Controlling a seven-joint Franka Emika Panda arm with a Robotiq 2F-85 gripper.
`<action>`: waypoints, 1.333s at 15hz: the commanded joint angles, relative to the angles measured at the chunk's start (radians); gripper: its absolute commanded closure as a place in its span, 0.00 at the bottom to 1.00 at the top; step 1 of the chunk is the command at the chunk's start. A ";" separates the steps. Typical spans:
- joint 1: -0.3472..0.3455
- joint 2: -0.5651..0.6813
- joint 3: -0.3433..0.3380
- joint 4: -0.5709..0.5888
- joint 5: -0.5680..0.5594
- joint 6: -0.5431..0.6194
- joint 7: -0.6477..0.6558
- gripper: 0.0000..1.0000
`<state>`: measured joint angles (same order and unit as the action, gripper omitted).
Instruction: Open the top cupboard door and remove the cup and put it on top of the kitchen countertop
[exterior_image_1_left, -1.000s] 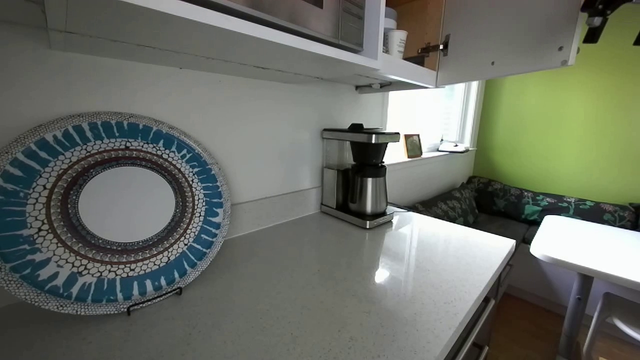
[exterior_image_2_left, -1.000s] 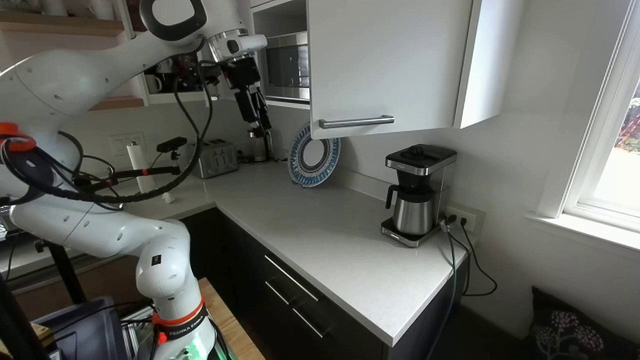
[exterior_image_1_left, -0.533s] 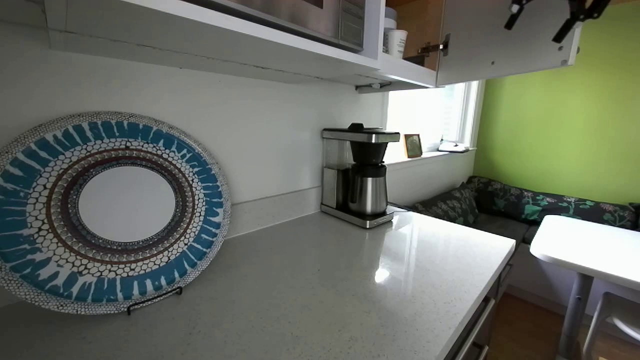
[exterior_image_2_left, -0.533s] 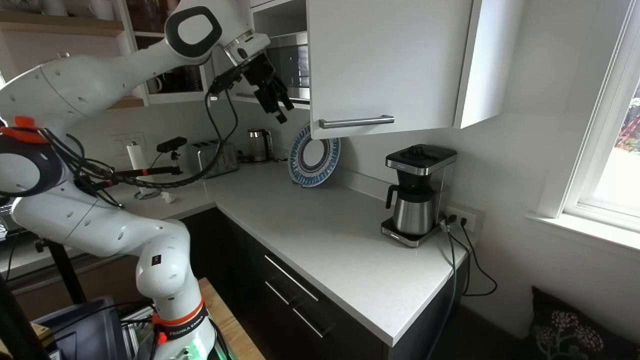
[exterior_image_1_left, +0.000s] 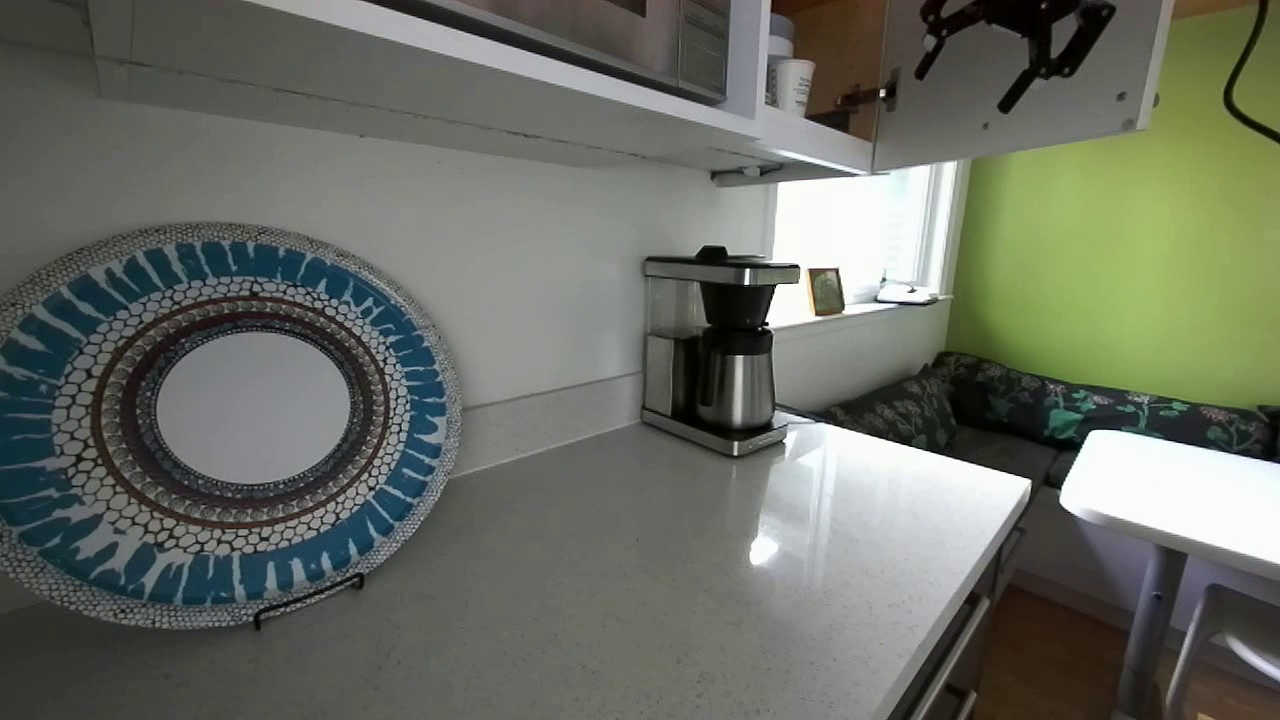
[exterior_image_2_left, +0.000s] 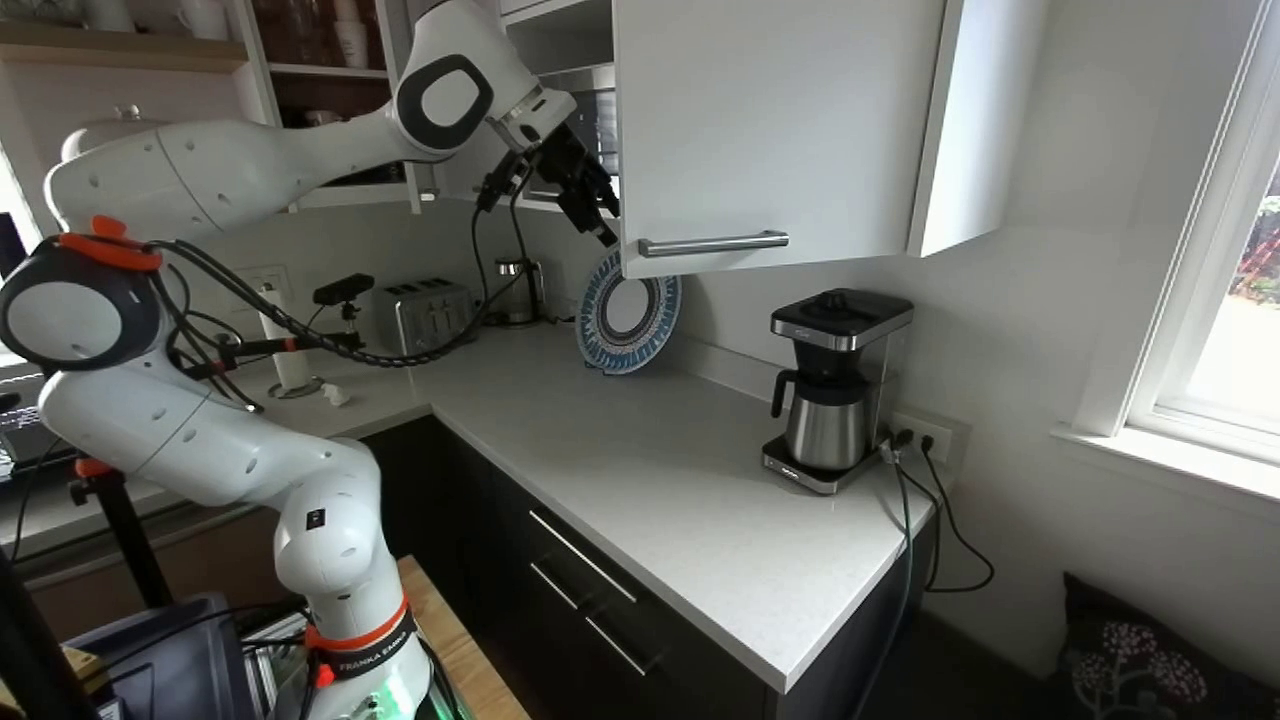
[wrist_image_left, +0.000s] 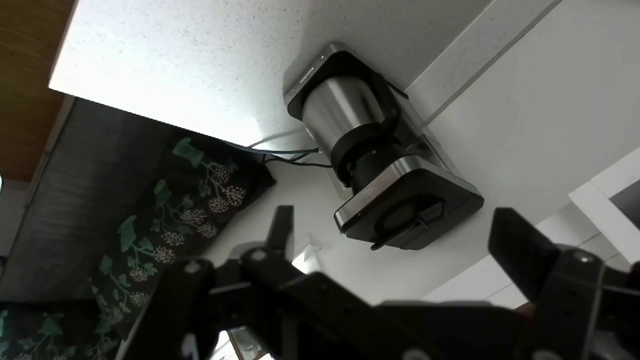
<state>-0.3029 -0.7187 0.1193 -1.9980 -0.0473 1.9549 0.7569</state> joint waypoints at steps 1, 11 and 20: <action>0.021 0.003 -0.011 0.005 -0.015 -0.004 0.011 0.00; -0.052 0.227 0.003 0.168 -0.107 0.119 0.301 0.00; -0.018 0.445 -0.031 0.421 -0.266 0.162 0.472 0.00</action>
<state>-0.3515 -0.3551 0.1117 -1.6796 -0.2655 2.1094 1.1902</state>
